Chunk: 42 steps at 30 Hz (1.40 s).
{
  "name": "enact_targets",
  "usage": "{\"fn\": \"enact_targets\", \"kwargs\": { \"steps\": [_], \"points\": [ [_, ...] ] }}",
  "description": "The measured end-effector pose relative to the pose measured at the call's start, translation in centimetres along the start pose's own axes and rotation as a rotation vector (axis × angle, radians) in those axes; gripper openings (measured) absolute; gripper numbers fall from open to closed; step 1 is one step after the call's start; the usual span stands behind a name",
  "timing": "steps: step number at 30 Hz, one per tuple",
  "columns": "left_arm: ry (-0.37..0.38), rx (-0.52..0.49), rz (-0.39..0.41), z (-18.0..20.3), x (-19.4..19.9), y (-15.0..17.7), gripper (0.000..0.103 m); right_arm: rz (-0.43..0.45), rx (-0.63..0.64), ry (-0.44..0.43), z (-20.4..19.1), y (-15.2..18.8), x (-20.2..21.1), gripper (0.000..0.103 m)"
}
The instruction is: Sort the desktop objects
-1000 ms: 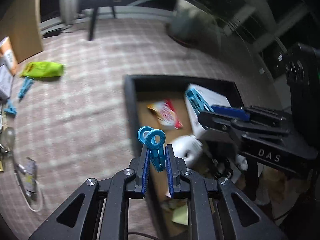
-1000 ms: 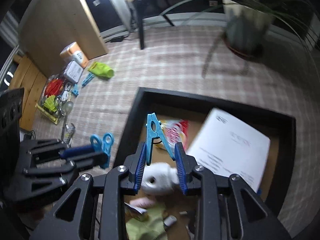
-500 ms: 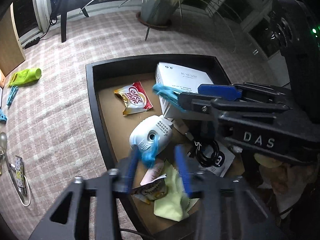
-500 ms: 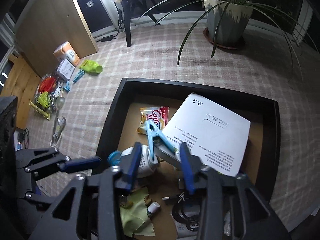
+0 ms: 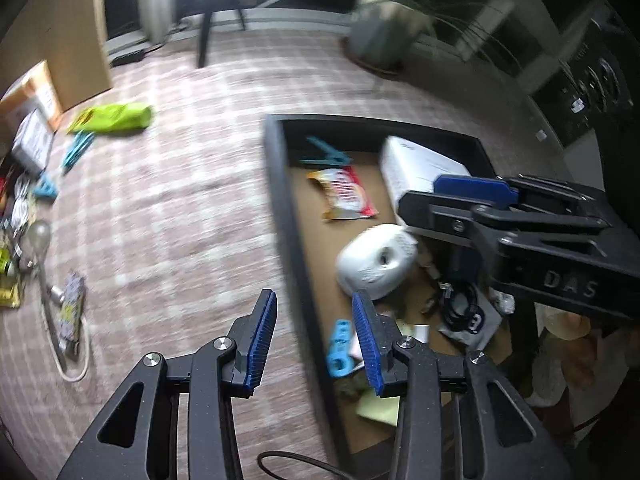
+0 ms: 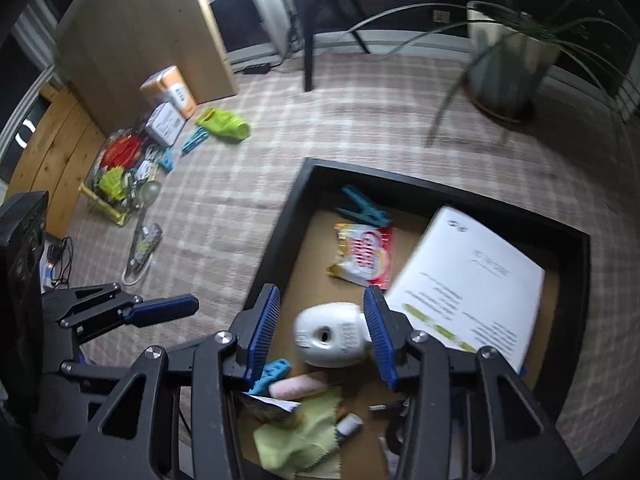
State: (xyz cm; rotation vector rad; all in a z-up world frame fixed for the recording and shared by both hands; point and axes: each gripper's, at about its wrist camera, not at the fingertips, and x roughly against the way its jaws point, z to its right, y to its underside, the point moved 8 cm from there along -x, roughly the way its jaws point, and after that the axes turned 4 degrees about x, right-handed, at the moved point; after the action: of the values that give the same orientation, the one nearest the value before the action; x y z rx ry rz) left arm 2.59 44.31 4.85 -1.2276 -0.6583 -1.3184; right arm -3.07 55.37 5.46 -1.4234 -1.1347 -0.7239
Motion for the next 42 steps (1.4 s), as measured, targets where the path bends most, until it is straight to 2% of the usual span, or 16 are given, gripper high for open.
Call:
{"fn": "enact_targets", "kwargs": {
  "steps": [6, 8, 9, 13, 18, 20, 26, 31, 42],
  "points": [
    [-0.048, 0.099, 0.027, -6.1, 0.9, 0.3, 0.034, -0.043, 0.024, -0.066, -3.9, -0.7, -1.8, 0.043],
    [-0.061, 0.120, 0.040, -8.7, 1.1, 0.4, 0.024, -0.069, 0.015, -0.086, -5.2, -0.8, -2.7, 0.043],
    [-0.075, 0.132, 0.041, -9.9, 1.1, 0.5, 0.023, -0.075, 0.017, -0.104, -6.1, -1.0, -3.1, 0.043],
    [-0.077, 0.241, 0.044, -15.2, 1.1, 1.4, 0.023, -0.102, 0.054, -0.147, -10.0, -1.4, -5.2, 0.042],
    [-0.100, 0.320, 0.044, -20.8, 1.3, 1.7, 0.023, -0.166, 0.069, -0.217, -15.1, -1.9, -8.4, 0.038],
    [-0.095, 0.327, 0.040, -21.7, 1.4, 1.6, 0.023, -0.185, 0.072, -0.220, -16.7, -2.3, -9.8, 0.034],
    [-0.093, 0.283, 0.017, -22.4, 0.8, 1.5, 0.023, -0.255, 0.048, -0.257, -19.5, -2.5, -13.1, 0.031],
    [-0.096, 0.252, 0.000, -22.6, -0.1, 1.4, 0.023, -0.301, -0.003, -0.290, -20.1, -2.5, -14.8, 0.031],
    [-0.062, 0.232, -0.027, -22.5, -1.7, 1.6, 0.021, -0.327, -0.043, -0.297, -20.6, -2.8, -16.8, 0.027]
  ]
}}
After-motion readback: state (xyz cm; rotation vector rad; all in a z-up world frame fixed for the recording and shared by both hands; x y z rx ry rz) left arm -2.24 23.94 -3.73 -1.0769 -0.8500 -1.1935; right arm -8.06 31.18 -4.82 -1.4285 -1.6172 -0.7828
